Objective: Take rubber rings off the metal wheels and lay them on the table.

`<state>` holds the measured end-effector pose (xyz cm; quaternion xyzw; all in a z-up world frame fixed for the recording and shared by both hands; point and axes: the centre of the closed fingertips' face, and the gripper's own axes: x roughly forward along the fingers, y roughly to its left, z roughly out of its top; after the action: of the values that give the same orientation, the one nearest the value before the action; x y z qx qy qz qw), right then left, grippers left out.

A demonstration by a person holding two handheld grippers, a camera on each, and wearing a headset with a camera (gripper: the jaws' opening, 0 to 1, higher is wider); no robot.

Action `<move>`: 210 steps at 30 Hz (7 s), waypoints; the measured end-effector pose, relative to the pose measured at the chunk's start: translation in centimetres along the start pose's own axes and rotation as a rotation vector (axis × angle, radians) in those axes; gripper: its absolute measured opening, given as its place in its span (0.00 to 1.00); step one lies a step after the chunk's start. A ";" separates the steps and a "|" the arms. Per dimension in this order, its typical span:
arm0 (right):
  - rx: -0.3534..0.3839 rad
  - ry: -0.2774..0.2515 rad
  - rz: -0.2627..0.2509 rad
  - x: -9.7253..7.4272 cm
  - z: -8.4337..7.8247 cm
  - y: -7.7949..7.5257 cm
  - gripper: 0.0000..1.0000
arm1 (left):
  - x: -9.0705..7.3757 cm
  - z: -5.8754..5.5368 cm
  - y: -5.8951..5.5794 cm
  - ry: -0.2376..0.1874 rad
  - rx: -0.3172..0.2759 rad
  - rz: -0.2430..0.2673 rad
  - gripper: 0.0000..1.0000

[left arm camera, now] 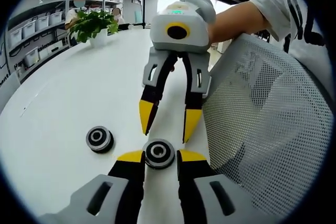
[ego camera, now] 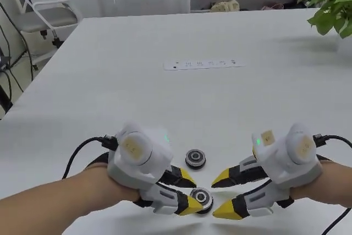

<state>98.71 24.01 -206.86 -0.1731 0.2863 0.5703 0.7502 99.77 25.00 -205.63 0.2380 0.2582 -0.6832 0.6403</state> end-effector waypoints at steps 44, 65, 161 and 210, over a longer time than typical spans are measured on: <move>0.012 0.000 -0.009 0.3 -0.1 0.0 0.31 | 0.7 -0.1 0.3 -0.001 0.068 0.076 0.07; 0.081 -0.042 -0.016 0.8 -0.1 -0.3 0.28 | 0.8 -0.2 0.3 -0.008 0.078 0.077 0.07; 0.394 -0.134 -0.075 0.1 0.6 -1.0 0.00 | 0.6 -0.4 0.2 0.007 0.063 0.140 0.06; 0.351 -0.192 -0.059 0.1 1.9 -1.1 0.00 | 0.2 0.1 0.3 0.031 0.128 0.116 0.13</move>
<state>100.18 24.85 -205.55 0.0073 0.3033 0.5032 0.8092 100.05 24.77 -205.71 0.3036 0.2097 -0.6562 0.6582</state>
